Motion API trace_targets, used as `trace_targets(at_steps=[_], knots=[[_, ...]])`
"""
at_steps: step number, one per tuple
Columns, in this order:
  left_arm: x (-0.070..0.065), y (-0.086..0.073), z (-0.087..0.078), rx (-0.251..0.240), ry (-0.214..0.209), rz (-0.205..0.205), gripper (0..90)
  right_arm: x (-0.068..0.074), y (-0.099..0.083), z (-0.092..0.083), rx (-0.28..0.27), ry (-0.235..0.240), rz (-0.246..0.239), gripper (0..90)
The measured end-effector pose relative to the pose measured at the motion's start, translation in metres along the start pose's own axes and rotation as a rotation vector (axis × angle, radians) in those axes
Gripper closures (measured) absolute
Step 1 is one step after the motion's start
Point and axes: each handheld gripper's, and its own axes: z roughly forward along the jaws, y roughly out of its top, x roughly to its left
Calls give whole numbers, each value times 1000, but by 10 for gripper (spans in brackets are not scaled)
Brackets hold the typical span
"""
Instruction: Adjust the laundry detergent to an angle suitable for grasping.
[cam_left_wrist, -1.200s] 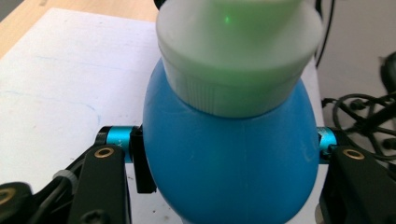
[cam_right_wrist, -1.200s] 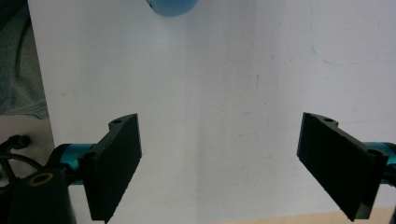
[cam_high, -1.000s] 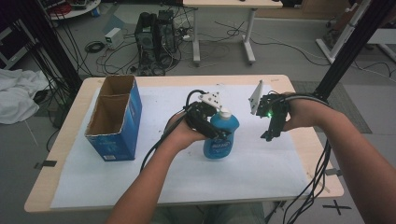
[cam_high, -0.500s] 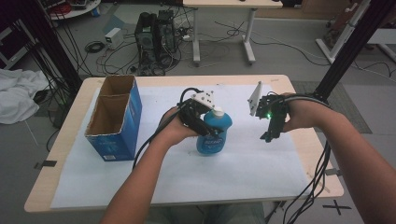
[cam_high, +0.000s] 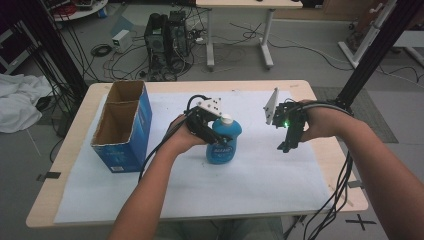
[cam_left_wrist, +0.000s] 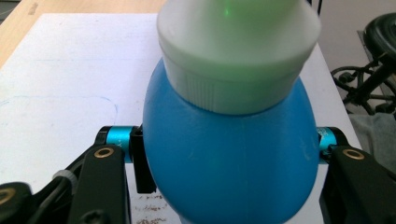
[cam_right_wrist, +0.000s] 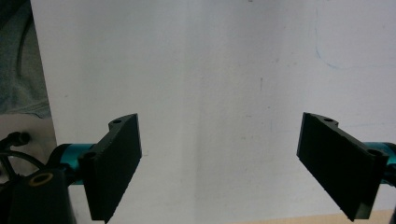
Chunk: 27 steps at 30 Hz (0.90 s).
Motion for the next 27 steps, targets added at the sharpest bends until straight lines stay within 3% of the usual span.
trace_targets(at_steps=[4, 8, 12, 17, 20, 21, 23, 24, 27], knots=[[1, -6, 0, -33, -10, -7, 423, 0, 0, -1, 10, 1, 5, 131], [2, -7, 2, -30, -40, 48, 424, 1, -1, -1, 4, 2, 8, 131], [3, -8, 5, -60, -67, 48, 424, 2, 0, -1, 3, 1, 7, 131], [3, -9, 9, -45, -85, 71, 424, 3, -1, -1, 5, 0, 5, 131], [6, -11, 9, -49, -99, 86, 424, 3, -2, -1, 1, -2, 10, 131], [6, -12, 10, -70, -98, 67, 424, 3, -2, -1, 3, -1, 14, 131], [7, -13, 11, -76, -102, 77, 424, 3, -2, -1, 6, 0, 15, 131], [8, -13, 10, -64, -111, 95, 424, 3, -2, -1, 6, 0, 13, 131], [9, -14, 9, -65, -122, 99, 424, 3, -3, 0, 9, -1, 10, 131]])
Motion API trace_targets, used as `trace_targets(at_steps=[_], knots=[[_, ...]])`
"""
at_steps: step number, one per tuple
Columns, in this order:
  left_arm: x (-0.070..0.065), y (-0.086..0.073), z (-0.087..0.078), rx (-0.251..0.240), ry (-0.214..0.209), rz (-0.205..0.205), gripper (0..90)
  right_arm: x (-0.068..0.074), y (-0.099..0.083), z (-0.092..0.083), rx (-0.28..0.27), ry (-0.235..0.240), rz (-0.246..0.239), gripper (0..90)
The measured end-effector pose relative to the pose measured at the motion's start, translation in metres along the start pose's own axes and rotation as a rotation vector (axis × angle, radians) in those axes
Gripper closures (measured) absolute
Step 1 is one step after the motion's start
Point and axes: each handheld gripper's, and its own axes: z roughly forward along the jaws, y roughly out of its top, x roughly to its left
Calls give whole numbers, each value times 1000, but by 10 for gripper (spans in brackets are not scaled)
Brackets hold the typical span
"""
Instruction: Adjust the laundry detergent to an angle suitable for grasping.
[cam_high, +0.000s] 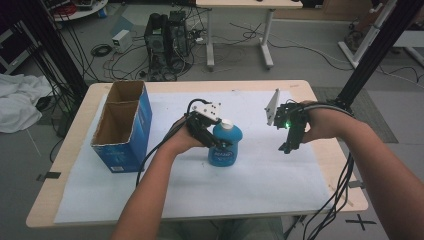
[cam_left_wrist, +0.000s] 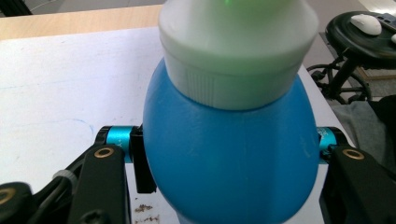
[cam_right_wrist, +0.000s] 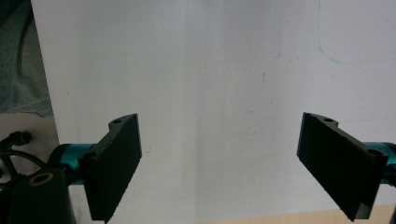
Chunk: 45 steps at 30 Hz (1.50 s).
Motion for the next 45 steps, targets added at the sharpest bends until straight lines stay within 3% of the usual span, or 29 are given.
trace_targets(at_steps=[1, 2, 4, 6, 7, 11, 12, 16, 17, 20, 21, 22, 24, 27, 28, 29, 31, 33, 38, 45], knots=[[-1, -1, 1, -24, 5, -35, 424, 0, 0, 0, 1, 1, 2, 131], [1, -1, 0, -5, -2, -15, 424, 0, 0, 0, 1, 1, 2, 131], [1, -2, 0, -26, 4, -60, 422, 0, 0, 1, -1, 1, 12, 131], [5, -3, -3, 4, 1, -45, 419, -1, 0, 1, 0, 1, 6, 131], [2, -4, -1, -30, -1, -106, 418, -1, 1, 1, 1, 1, 8, 131], [6, -4, -4, 13, -9, -87, 404, 0, 2, 1, 1, 1, 2, 131], [5, -4, -2, -5, -11, -129, 385, 0, 3, 1, 2, 1, -1, 131], [6, -5, -5, 38, 9, -113, 295, 1, 4, 1, -1, 2, 6, 131], [4, -6, -5, 15, 15, -134, 295, 1, 4, 1, 0, 1, 1, 131], [2, -5, -7, 23, 31, -150, 266, 2, 4, 1, -1, 0, 2, 131], [0, -5, -7, 6, 32, -167, 260, 2, 4, 1, 0, -1, 2, 131], [1, -4, -9, 21, 23, -151, 260, 1, 4, 0, 2, -1, -6, 131], [-1, -2, -10, 26, 43, -138, 225, 2, 4, 0, 1, -3, -2, 131], [-5, -1, -12, 5, 65, -155, 221, 2, 4, 0, 1, -5, -3, 131], [-4, 0, -14, 28, 72, -130, 210, 3, 5, 0, -1, -8, 4, 131], [-7, 0, -14, -9, 73, -165, 210, 3, 5, 0, -2, 0, 1, 131], [-7, 1, -18, -22, 72, -154, 209, 3, 6, 0, 1, 8, -7, 131], [-10, 2, -20, -49, 77, -168, 209, 3, 7, 0, -1, 6, -9, 131], [-13, 5, -23, -28, 81, -137, 188, 4, 7, 0, -7, 3, -4, 131], [-16, 7, -26, -23, 90, -134, 174, 4, 9, 0, -9, 4, -11, 131]])
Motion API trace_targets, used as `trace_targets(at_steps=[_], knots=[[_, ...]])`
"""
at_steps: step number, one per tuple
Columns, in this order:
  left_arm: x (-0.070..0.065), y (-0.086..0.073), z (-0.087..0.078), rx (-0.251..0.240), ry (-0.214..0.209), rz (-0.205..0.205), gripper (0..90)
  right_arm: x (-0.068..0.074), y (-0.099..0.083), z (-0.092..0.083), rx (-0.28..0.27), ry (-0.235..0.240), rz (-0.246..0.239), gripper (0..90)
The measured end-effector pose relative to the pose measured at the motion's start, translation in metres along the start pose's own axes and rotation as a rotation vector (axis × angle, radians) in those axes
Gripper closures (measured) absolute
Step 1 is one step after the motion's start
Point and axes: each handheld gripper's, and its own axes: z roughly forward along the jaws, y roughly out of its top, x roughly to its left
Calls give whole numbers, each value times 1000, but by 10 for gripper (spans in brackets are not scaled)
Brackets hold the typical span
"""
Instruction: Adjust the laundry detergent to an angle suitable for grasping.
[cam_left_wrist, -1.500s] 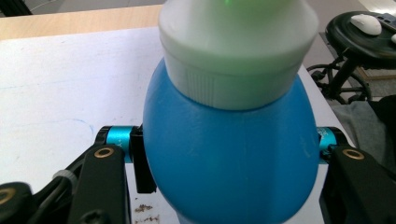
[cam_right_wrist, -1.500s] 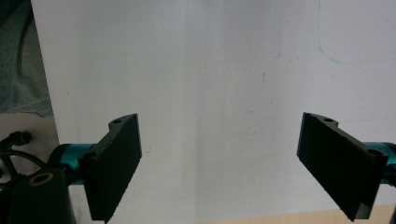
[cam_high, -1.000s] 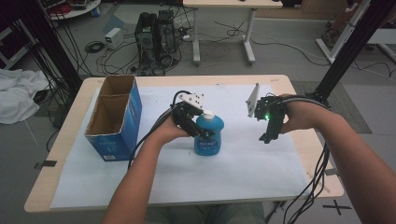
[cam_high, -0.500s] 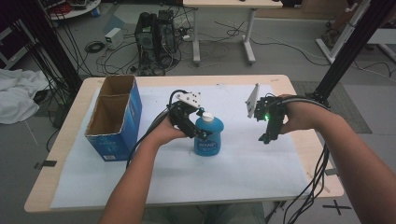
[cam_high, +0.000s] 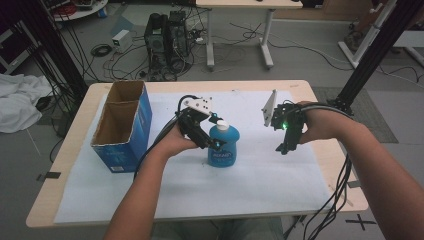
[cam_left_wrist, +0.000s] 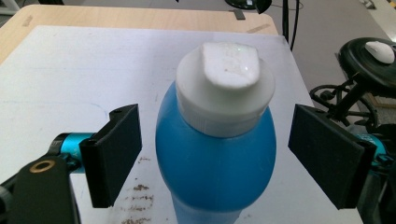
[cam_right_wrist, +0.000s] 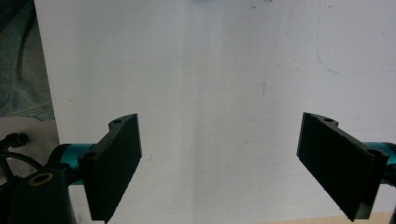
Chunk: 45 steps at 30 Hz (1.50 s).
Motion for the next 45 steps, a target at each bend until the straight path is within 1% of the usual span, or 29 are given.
trace_targets(at_steps=[2, 5, 6, 8, 9, 11, 12, 13, 14, 20, 21, 22, 24, 25, 28, 31, 32, 33, 34, 35, 36, 37, 38, 40, 41, 42, 43, 44, 45], knots=[[0, 0, -2, 11, 2, -5, 174, 0, 0, 0, 0, -4, -5, 131], [0, 0, -3, -3, 12, -9, 174, 0, 1, 0, 1, -5, -7, 131], [-1, 0, -3, -15, 15, -12, 174, 1, 1, 0, -4, -4, 5, 131], [-1, 1, -5, -6, 22, -8, 159, 0, 1, 0, 1, -5, -10, 131], [-2, 1, -5, -9, 25, -18, 147, 0, 1, 0, 0, -3, -7, 131], [-3, 1, -7, 6, 34, -8, 141, 0, 1, 0, 0, -3, -3, 131], [-3, 1, -8, 2, 32, -10, 142, 0, 1, 0, -2, -2, 6, 131], [-3, 1, -9, 8, 34, -6, 141, 0, 1, 0, -1, -5, 1, 131], [-4, 1, -10, 2, 38, -9, 141, -1, 2, 1, -1, 0, -5, 131], [-9, 2, -21, 0, 48, -15, 141, 0, 3, 1, 1, -4, -7, 131], [-9, 2, -22, 7, 58, -11, 137, 0, 4, 1, -4, -3, 1, 131], [-10, 2, -24, 9, 69, -16, 122, 0, 4, 1, -2, -4, -3, 131], [-11, 3, -27, 11, 69, -31, 98, 0, 4, 1, -3, -1, -3, 131], [-13, 3, -30, 16, 78, -35, 96, 0, 5, 1, -3, 0, -6, 131], [-17, 5, -36, 23, 88, -28, 89, 1, 6, 0, -7, -4, -12, 131], [-22, 10, -45, 61, 105, -11, 89, 1, 6, 0, -8, -3, -14, 130], [-22, 10, -45, 61, 105, -11, 88, 1, 6, 0, -8, -3, -14, 130], [-26, 14, -51, 104, 129, -2, 88, 1, 6, 0, -10, -7, -17, 131], [-27, 16, -55, 133, 137, 7, 89, 3, 6, -1, -7, -6, 7, 131], [-28, 19, -59, 149, 133, 4, 89, 1, 5, -1, -11, -12, -24, 131], [-30, 21, -62, 167, 127, 9, 89, 1, 5, -1, -12, -9, -21, 131], [-32, 23, -64, 180, 133, 4, 89, 1, 5, -1, -12, -9, -18, 131], [-33, 25, -67, 224, 136, 20, 89, 1, 5, -1, -13, -9, -16, 131], [-35, 30, -70, 273, 142, 22, 89, 1, 5, -1, -15, -13, -18, 131], [-36, 31, -71, 287, 141, 19, 89, 1, 5, -1, -15, -15, -21, 131], [-36, 33, -73, 318, 136, 24, 89, 2, 5, -1, -14, -10, -22, 131], [-36, 35, -74, 349, 132, 31, 89, 0, 6, -1, -8, -11, -50, 130], [-36, 35, -74, 349, 132, 31, 89, 0, 6, -1, -5, -14, -51, 131], [-36, 38, -76, 395, 144, 33, 89, 1, 7, -1, -9, -10, -39, 131]])
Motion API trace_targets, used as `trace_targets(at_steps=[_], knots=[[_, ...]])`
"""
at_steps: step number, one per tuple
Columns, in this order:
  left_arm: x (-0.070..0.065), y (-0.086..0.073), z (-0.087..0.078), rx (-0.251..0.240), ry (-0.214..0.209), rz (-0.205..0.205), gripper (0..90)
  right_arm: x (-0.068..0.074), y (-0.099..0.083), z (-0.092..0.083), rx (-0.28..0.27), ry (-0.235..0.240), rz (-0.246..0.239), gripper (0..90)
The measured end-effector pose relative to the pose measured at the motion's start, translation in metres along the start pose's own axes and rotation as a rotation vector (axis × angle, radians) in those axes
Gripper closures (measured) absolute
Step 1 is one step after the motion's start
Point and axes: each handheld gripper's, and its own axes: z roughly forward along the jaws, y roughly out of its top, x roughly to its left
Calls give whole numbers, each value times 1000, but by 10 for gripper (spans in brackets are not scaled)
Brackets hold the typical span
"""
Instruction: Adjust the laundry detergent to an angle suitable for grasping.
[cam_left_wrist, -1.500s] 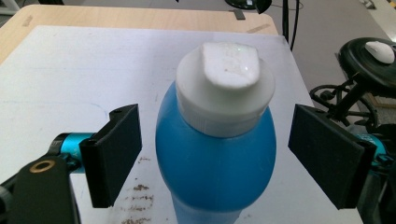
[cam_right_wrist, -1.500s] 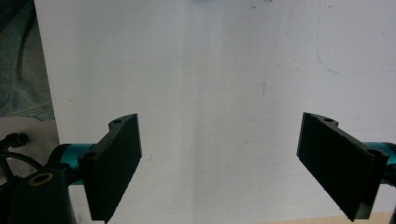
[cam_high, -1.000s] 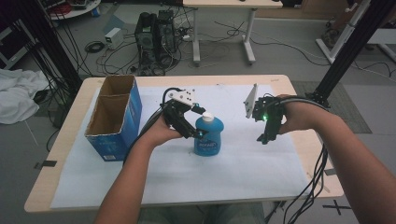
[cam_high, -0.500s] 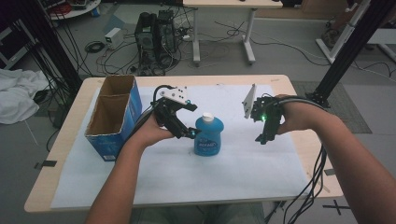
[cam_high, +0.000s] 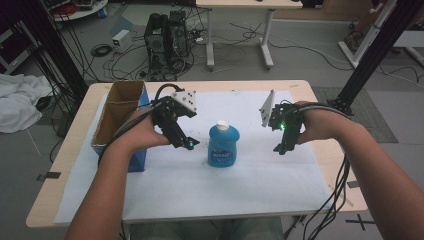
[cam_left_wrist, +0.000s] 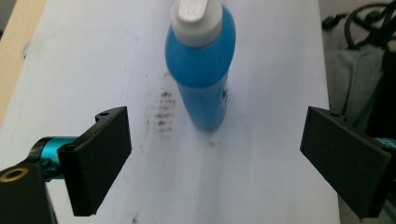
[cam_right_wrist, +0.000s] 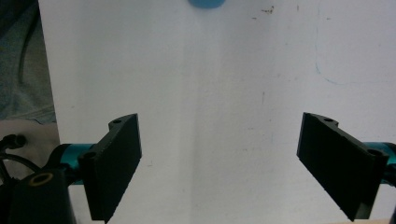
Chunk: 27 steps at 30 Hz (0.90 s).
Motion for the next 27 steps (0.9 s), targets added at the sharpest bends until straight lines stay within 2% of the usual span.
trace_targets(at_steps=[1, 3, 5, 6, 7, 10, 12, 15, 18, 23, 27], knots=[[1, 1, -2, 28, 0, 4, 89, 1, 1, 0, -3, 2, 6, 131], [1, 2, -4, 82, 8, 6, 89, 0, 1, 0, 7, -3, -15, 131], [2, 4, -5, 127, -6, 8, 89, 1, 1, 1, 5, 3, 0, 131], [3, 5, -7, 165, -5, 24, 89, 2, 2, 1, 4, 5, 8, 131], [2, 5, -7, 191, -6, 19, 89, 1, 1, 1, 13, 4, -14, 131], [4, 6, -12, 257, -23, 19, 89, 2, 1, 1, 17, 7, -5, 131], [4, 6, -14, 273, -25, 17, 89, 2, 1, 0, 13, 3, 4, 131], [5, 6, -19, 311, -41, 1, 89, 1, 1, -1, 15, -2, -16, 131], [5, 5, -23, 372, -50, -4, 89, 2, 2, -1, 13, -1, -1, 130], [7, 4, -25, 478, -44, -5, 89, 2, 4, -1, 18, 3, -14, 131], [11, 4, -24, 484, -45, -20, 89, 2, 5, -3, 4, -3, -8, 131]])
